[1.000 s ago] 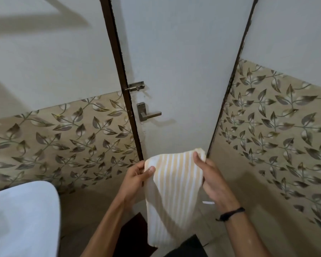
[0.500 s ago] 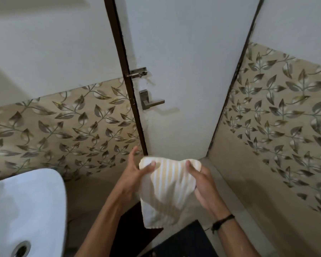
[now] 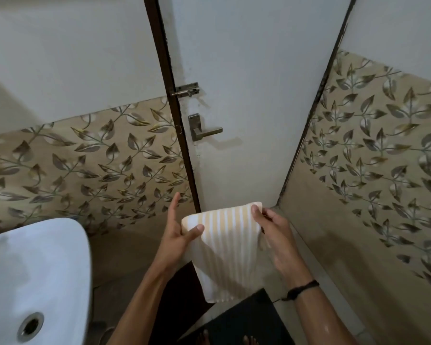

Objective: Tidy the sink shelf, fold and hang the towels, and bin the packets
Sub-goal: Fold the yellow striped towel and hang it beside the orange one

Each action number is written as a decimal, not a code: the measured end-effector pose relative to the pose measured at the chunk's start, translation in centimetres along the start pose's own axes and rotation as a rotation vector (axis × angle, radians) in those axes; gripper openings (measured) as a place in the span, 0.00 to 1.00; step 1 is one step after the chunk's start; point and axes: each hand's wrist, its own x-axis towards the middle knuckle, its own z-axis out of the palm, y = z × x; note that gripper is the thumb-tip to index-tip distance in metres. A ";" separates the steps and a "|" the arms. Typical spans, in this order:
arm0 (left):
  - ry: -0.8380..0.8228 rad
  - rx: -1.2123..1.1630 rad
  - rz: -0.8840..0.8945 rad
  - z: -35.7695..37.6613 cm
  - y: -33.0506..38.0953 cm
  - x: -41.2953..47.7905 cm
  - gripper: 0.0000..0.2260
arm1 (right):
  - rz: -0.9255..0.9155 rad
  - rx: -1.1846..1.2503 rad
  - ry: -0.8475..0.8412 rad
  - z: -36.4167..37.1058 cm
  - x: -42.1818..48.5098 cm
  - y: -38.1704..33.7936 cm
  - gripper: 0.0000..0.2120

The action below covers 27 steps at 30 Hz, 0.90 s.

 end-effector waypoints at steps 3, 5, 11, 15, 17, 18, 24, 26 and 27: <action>0.064 -0.059 0.056 1.2 0.4 0.2 0.42 | -0.012 -0.091 -0.031 -0.1 -0.8 0.9 0.07; 0.066 -0.042 0.055 1.6 0.9 -0.1 0.47 | -0.026 -0.048 0.022 0.1 -0.8 1.1 0.05; 0.001 0.091 0.090 0.6 0.4 -1.2 0.53 | -0.015 0.017 0.011 0.7 -0.3 0.0 0.10; 0.101 0.041 0.135 1.7 1.7 -0.7 0.49 | 0.040 -0.024 0.045 0.6 -0.8 1.0 0.13; 0.070 0.009 0.118 1.4 2.0 -0.9 0.51 | 0.020 0.073 0.091 0.6 -1.0 0.3 0.19; 0.040 0.027 0.114 1.1 1.9 -1.0 0.53 | 0.016 0.129 0.083 0.6 -1.0 -0.2 0.23; 0.120 0.149 0.214 1.1 2.1 -1.1 0.53 | -0.014 -0.085 -0.011 0.5 -1.8 -0.3 0.28; 0.140 0.100 0.181 1.0 2.0 -0.7 0.54 | -0.053 -0.089 0.066 0.7 -2.0 0.1 0.22; 0.117 0.070 0.149 0.7 1.8 -0.7 0.55 | -0.083 -0.060 0.089 0.7 -2.1 0.1 0.20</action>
